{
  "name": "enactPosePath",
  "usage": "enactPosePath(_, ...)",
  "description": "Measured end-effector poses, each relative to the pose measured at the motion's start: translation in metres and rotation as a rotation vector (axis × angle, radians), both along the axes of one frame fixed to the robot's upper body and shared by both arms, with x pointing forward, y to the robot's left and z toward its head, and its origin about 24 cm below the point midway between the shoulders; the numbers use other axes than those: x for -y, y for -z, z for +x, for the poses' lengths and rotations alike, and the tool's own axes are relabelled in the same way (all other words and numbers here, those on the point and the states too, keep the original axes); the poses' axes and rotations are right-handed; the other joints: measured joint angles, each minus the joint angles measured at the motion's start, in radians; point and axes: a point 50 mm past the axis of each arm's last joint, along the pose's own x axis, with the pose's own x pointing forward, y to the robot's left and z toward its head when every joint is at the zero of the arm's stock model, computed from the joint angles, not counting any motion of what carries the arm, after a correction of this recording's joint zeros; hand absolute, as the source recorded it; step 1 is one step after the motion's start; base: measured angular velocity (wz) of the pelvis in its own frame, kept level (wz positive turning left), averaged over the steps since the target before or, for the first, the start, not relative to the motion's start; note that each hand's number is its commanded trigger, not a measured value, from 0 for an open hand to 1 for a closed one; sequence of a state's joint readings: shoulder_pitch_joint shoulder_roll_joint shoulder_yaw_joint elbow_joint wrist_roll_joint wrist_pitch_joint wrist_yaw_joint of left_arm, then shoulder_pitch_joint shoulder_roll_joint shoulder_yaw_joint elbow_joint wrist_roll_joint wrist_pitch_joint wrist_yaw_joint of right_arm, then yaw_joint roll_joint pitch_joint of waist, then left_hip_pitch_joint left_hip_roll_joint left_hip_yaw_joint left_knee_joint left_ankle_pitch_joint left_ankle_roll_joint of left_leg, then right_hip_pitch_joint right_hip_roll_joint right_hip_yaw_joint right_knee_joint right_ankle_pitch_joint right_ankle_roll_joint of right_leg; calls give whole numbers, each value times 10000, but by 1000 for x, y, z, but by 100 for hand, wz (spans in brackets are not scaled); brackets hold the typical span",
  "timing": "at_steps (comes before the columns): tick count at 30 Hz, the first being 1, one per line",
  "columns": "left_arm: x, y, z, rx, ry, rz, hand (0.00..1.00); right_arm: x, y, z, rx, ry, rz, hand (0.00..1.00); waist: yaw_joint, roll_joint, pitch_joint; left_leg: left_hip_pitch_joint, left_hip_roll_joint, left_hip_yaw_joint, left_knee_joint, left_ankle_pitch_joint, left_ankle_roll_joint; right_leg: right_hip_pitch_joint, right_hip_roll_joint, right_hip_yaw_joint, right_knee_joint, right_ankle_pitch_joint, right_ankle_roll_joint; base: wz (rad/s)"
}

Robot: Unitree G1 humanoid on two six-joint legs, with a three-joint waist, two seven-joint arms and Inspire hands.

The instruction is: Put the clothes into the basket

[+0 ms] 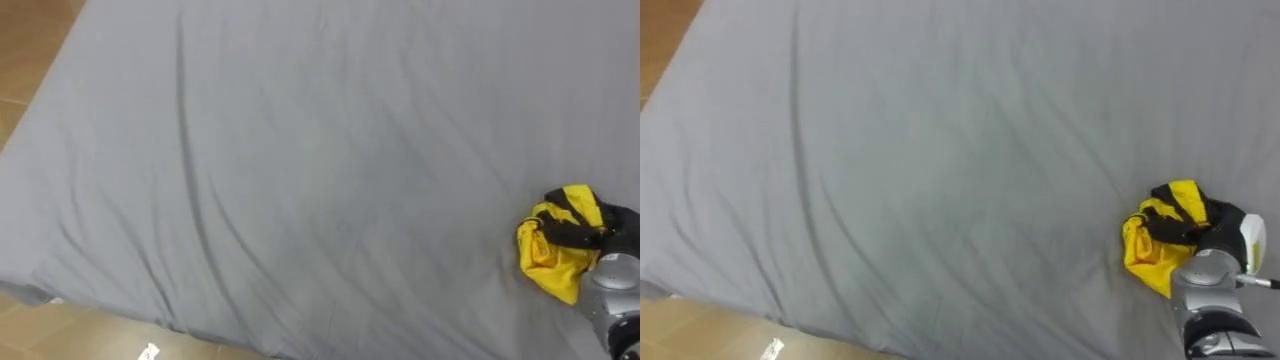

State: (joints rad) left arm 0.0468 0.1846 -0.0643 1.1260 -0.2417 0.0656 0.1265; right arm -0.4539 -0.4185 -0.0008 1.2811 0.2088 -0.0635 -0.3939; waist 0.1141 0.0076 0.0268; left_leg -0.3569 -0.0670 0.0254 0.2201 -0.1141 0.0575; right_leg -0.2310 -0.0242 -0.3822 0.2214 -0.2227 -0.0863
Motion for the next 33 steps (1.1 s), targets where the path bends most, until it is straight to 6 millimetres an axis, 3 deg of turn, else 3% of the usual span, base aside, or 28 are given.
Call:
enactPosePath(4, 2, 0, -1, 16, -81, -133, 0, 5, 1, -5, 85, 396, 280, 100, -7, 137, -87, 35, 15, 23, 23, 10, 5, 28, 5, 15, 16, 0, 0, -1)
enactPosePath(7, 2, 0, 0, 30, -82, -126, 0, 6, 6, -11, -31, 560, 480, 100, 6, 132, -90, 297, 36, 147, -65, 24, -13, 217, 27, 158, 26, 0, -1, -6)
enactPosePath(11, 2, 0, 1, 114, -98, -110, 0, 6, 11, -18, -247, 706, 789, 100, -56, 65, -91, 754, 55, 329, -260, 29, -14, 532, 31, 365, 24, -1, 0, -12)
enactPosePath(13, -1, -1, 2, 168, -94, -33, 0, 7, 13, -22, -219, 1016, 1111, 100, -100, -87, -92, 1002, 76, 530, -320, 29, -13, 681, 30, 570, 19, -1, 1, -23)
enactPosePath(15, -6, -2, -1, 196, -182, 70, 0, 7, 16, -29, -47, 1107, 1248, 100, -303, -281, -101, 1218, 71, 580, -349, 28, -13, 870, 24, 667, 11, -2, 4, -17)
enactPosePath(17, -12, -5, -7, 393, -652, 154, 0, 2, 19, -35, 227, 986, 1335, 100, -592, -662, -117, 1590, 86, 762, -397, 26, -13, 1176, 28, 850, -31, -6, 10, -28)
enactPosePath(19, -14, -5, -8, 423, -711, 186, 0, 4, 15, -39, 568, 944, 1271, 100, -950, -814, -174, 1879, 92, 908, -410, 11, -3, 1435, 35, 1058, -36, 0, 19, -16)
enactPosePath(20, -14, -5, -12, 278, -767, 223, 0, 5, 9, -39, 908, 910, 1080, 100, -1097, -859, -195, 2113, 147, 1131, -415, -51, 13, 1614, 81, 1390, -45, 34, 78, -30)
enactPosePath(23, -19, -4, -33, -193, -1037, 480, 0, 10, -3, -44, 1700, 979, 821, 100, -1337, -883, -217, 2610, 250, 1401, -387, -274, 26, 2054, 186, 1816, -195, 55, 123, -46)
enactPosePath(26, -20, -3, -37, -410, -1091, 537, 0, 13, -14, -45, 2054, 908, 435, 100, -1609, -860, -227, 2745, 260, 1403, -410, -315, 63, 2126, 205, 1960, -175, 39, 151, -17)
enactPosePath(29, -21, -2, -47, -824, -1293, 518, 0, 13, -24, -43, 2420, 889, 116, 100, -1747, -826, -229, 3111, 323, 1679, -429, -378, 118, 2290, 281, 2400, -201, 64, 242, -31)
enactPosePath(33, -19, -1, -52, -1111, -1354, 453, 0, 14, -32, -41, 2786, 958, 29, 100, -2013, -737, -237, 3247, 350, 1845, -402, -384, 140, 2365, 285, 2493, -207, 175, 226, -11)
